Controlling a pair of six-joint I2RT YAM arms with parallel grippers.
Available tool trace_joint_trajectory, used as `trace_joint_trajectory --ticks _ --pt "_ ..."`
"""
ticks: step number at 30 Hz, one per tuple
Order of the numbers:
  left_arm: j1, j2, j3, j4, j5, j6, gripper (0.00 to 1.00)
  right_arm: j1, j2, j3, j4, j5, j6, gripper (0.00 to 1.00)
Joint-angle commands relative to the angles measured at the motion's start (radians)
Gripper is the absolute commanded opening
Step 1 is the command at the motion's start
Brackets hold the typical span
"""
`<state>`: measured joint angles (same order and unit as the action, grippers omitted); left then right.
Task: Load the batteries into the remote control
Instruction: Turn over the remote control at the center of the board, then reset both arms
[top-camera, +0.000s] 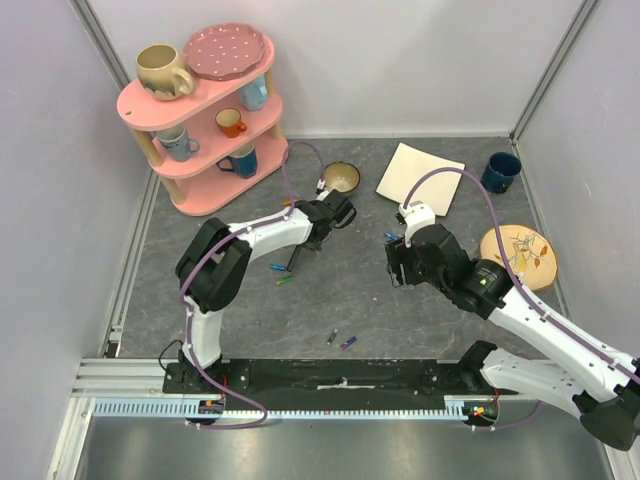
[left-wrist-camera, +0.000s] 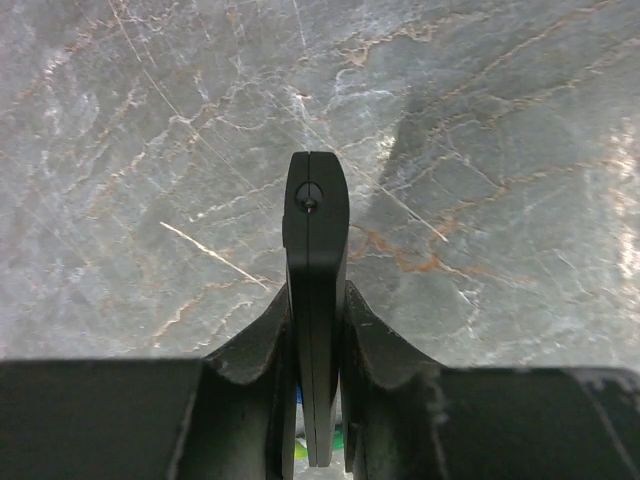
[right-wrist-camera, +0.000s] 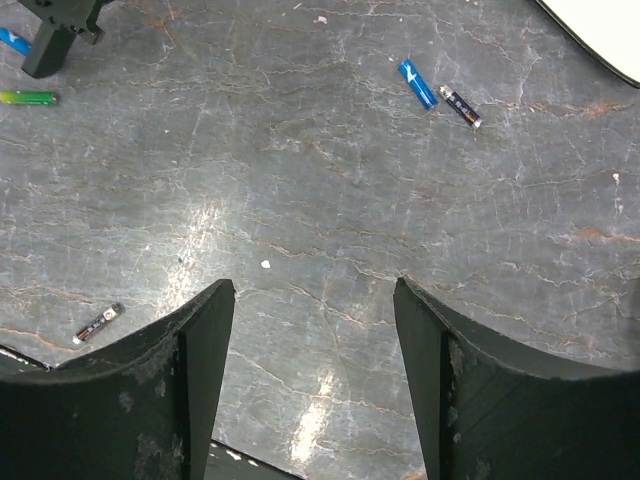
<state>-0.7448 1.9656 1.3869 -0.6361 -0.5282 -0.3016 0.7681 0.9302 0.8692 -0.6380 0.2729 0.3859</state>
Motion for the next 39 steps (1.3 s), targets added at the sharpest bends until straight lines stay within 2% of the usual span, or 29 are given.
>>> trace_joint_trajectory --ticks 1,3,10,15,19,23,24,25,26,27,31,33,34,37,39 --pt "-0.01 0.073 0.076 -0.066 -0.13 0.096 0.06 -0.003 -0.005 -0.004 0.043 0.034 0.005 0.72" --pt "-0.022 0.091 0.096 -0.074 -0.109 0.094 0.08 -0.003 0.002 -0.001 0.05 0.025 0.008 0.72" --pt "-0.074 0.151 0.129 -0.066 -0.02 0.068 0.38 -0.004 0.001 -0.012 0.047 0.018 0.01 0.73" --pt "-0.1 0.174 0.143 -0.062 0.008 0.053 0.46 -0.003 -0.008 -0.01 0.018 0.034 0.008 0.73" --pt "-0.102 0.109 0.135 -0.047 0.031 0.024 0.52 -0.003 -0.036 -0.01 -0.02 0.071 0.014 0.73" --pt "-0.102 -0.084 0.075 0.01 0.108 -0.002 0.68 -0.004 -0.07 -0.018 -0.032 0.106 0.021 0.74" --pt "-0.102 -0.211 0.002 0.042 0.135 -0.01 0.88 -0.004 -0.08 -0.024 -0.034 0.117 0.024 0.74" --pt "-0.102 -0.276 -0.04 0.131 0.207 -0.011 0.88 -0.006 -0.083 -0.027 -0.031 0.121 0.025 0.74" --pt "-0.1 -0.34 -0.084 0.174 0.242 -0.013 0.92 -0.004 -0.087 -0.032 -0.028 0.124 0.025 0.75" --pt "-0.1 -0.47 -0.171 0.22 0.264 -0.025 0.98 -0.004 -0.09 -0.042 -0.025 0.126 0.028 0.75" --pt "-0.08 -0.686 -0.311 0.27 0.274 -0.099 0.99 -0.006 -0.093 -0.076 0.018 0.141 0.034 0.75" --pt "-0.077 -0.721 -0.35 0.236 0.235 -0.113 0.99 -0.004 -0.097 -0.087 0.032 0.147 0.034 0.75" --pt "-0.077 -0.74 -0.359 0.208 0.17 -0.129 0.99 -0.004 -0.099 -0.087 0.041 0.155 0.037 0.75" --pt "-0.077 -0.745 -0.391 0.119 0.085 -0.241 0.99 -0.004 -0.116 -0.084 0.058 0.181 0.044 0.76" --pt "-0.077 -0.74 -0.4 0.076 0.088 -0.301 0.99 -0.004 -0.132 -0.088 0.069 0.195 0.05 0.76"
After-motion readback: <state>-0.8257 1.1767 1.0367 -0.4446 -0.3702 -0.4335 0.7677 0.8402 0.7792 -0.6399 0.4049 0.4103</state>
